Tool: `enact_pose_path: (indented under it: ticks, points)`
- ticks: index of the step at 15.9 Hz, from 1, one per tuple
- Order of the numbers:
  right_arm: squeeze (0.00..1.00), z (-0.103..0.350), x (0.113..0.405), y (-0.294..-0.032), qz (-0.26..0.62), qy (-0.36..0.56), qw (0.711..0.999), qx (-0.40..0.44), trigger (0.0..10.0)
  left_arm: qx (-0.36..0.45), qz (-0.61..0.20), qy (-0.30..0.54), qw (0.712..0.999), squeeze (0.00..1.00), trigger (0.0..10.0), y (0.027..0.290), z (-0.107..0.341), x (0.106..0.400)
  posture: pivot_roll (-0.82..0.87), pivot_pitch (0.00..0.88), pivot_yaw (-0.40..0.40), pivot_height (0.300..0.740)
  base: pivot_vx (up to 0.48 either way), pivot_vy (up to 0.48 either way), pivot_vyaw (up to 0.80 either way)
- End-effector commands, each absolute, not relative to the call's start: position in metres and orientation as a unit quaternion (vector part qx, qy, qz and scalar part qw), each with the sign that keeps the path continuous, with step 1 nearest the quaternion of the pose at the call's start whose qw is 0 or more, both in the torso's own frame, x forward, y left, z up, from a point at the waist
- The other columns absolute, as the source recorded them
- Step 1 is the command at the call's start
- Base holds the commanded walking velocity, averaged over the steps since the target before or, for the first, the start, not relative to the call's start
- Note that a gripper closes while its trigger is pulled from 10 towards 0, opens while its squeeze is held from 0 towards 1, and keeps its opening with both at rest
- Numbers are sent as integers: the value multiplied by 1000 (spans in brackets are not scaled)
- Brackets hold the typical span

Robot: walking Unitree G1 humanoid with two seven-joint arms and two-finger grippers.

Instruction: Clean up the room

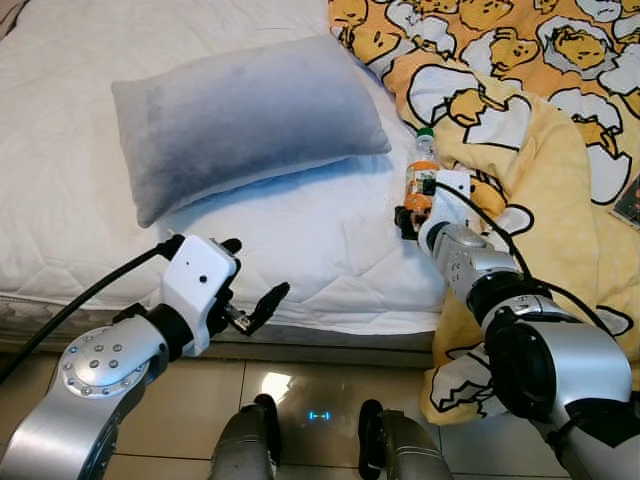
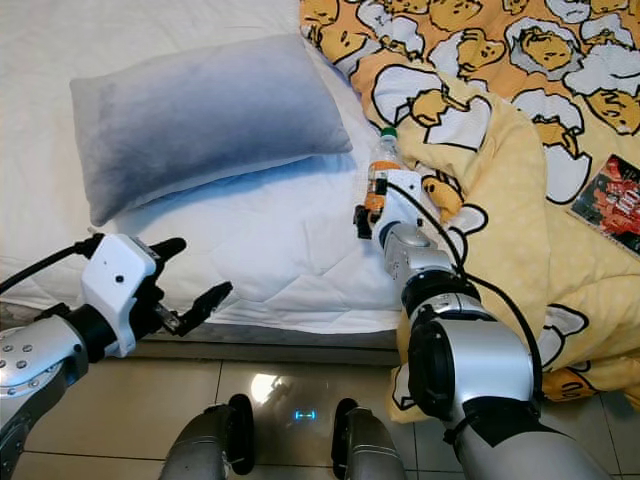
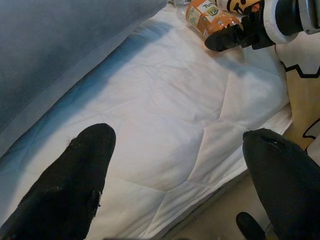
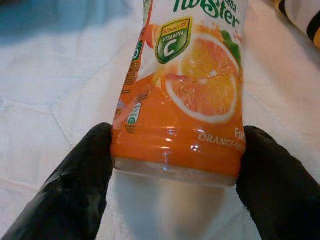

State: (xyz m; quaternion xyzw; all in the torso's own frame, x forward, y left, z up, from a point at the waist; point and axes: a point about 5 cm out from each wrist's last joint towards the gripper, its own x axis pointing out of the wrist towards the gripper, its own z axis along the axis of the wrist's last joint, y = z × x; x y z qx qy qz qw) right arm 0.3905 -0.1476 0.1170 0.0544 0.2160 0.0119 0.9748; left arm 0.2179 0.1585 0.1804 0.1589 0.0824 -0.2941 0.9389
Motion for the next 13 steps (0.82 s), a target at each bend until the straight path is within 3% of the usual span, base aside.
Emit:
enact_pose_path:
  ticks: [1,8,12,13]
  points:
    - [0,120,392,-146,16,212,975,58,0,164,-298,80,937,0,10000,159,181,217,210,297,15,740,0,0,0]
    - [0,120,392,-150,14,199,977,70,0,153,-300,90,938,0,10000,154,174,218,188,245,16,740,0,0,0]
    - [0,137,394,-156,54,82,987,127,0,111,-237,92,961,0,10000,156,163,224,77,157,43,740,0,0,0]
    - [0,139,391,-161,62,54,988,129,6627,111,-220,88,965,0,10000,157,161,226,59,145,47,740,0,0,0]
